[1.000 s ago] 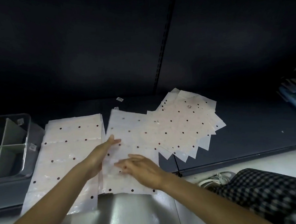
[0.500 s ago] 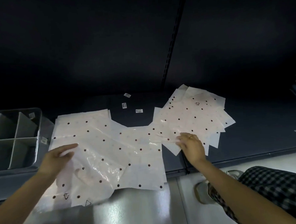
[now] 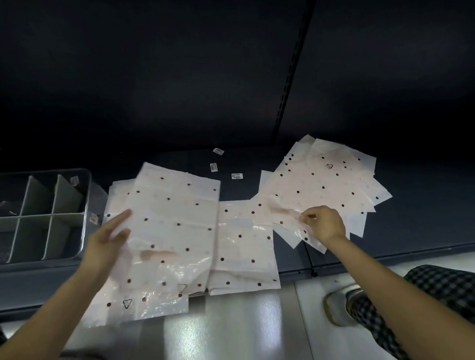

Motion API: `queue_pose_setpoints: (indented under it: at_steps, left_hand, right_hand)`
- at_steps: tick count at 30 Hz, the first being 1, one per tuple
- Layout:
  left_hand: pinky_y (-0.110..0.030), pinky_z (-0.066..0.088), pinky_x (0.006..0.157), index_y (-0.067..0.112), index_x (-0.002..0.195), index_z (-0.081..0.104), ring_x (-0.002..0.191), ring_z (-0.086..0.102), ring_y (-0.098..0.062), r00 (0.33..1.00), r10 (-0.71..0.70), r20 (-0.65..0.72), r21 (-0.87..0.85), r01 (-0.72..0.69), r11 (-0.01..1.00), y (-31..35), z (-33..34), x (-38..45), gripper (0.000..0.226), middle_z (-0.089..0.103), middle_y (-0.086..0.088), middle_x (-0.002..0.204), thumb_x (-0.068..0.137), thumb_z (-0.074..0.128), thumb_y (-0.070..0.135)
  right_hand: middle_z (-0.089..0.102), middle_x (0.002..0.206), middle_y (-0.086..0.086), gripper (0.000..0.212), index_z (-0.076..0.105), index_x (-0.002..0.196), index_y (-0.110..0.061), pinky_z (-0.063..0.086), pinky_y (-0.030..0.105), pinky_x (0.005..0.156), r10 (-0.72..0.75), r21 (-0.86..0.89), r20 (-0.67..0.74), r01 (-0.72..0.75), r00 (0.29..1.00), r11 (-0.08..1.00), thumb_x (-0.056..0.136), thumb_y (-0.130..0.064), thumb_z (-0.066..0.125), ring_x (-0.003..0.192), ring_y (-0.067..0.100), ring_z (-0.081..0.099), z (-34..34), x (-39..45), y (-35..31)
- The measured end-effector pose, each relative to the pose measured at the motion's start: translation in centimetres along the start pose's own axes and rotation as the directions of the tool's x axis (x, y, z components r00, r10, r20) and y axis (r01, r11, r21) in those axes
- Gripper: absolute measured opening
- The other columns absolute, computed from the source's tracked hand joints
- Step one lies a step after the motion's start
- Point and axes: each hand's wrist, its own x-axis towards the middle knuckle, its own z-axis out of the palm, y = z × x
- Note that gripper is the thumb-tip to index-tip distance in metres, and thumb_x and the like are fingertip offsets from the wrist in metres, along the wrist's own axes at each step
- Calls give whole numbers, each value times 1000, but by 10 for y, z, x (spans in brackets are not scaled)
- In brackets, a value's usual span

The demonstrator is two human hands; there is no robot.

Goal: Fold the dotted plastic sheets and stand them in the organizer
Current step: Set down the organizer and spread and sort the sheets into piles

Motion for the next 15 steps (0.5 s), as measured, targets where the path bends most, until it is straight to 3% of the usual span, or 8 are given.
queue_pose_setpoints:
  at_steps: [3, 5, 6, 7, 9, 12, 15]
  left_hand:
    - [-26, 49, 78, 22, 133, 54, 93, 57, -22, 994, -71, -81, 139, 81, 987, -27, -24, -2, 41, 46, -7, 142, 95, 50, 4]
    - [-16, 46, 53, 16, 133, 54, 74, 55, -22, 993, -83, -82, 258, 101, 961, -43, -31, -3, 41, 50, -13, 137, 94, 51, 1]
    - [-14, 46, 52, 13, 131, 54, 73, 55, -26, 992, -90, -88, 305, 113, 946, -49, -31, -3, 40, 52, -16, 135, 93, 51, -1]
    - [-18, 48, 60, 10, 130, 56, 78, 57, -32, 990, -103, -98, 358, 131, 924, -52, -29, -5, 39, 53, -18, 134, 93, 51, -2]
    - [-38, 46, 86, 6, 125, 59, 101, 55, -44, 989, -48, -137, 525, 113, 844, -50, -22, -12, 35, 54, -21, 132, 91, 54, 0]
    - [-60, 39, 92, 4, 118, 64, 115, 46, -53, 948, 316, -33, 804, -162, 571, -44, -4, -24, 35, 50, -26, 135, 83, 66, 1]
    - [-61, 36, 101, 6, 121, 62, 125, 43, -46, 855, 483, 188, 747, -444, 495, -24, 23, -40, 33, 45, -20, 141, 90, 61, 16]
  right_hand:
    - [70, 76, 6, 18, 70, 83, -13, 55, 35, 69, -18, 71, -31, 20, 999, 997, 90, -9, 54, 69, 25, 67, 2, -9, -13]
    - [71, 81, 5, 17, 67, 86, -12, 51, 32, 70, -116, 68, -12, 117, 993, 991, 90, -7, 51, 75, 23, 65, 7, -17, -23]
    - [69, 81, 3, 15, 66, 86, -11, 47, 29, 69, -172, 77, 13, 170, 985, 982, 92, -10, 53, 75, 21, 62, 11, -22, -28]
    - [66, 75, 1, 17, 65, 80, -11, 44, 28, 66, -222, 103, 42, 217, 974, 971, 93, -16, 55, 70, 18, 58, 14, -26, -33]
    - [48, 53, -8, 38, 51, 58, -14, 34, 26, 57, -315, 151, 82, 300, 946, 942, 94, -28, 56, 53, 9, 41, 22, -36, -42]
    - [34, 43, -8, 52, 36, 49, -15, 27, 24, 53, -371, 224, 132, 337, 919, 915, 93, -33, 57, 47, 4, 29, 38, -52, -50]
    - [36, 54, 4, 51, 47, 56, 3, 26, 25, 53, -357, 262, 197, 301, 913, 917, 91, -33, 61, 55, 12, 31, 52, -58, -50]
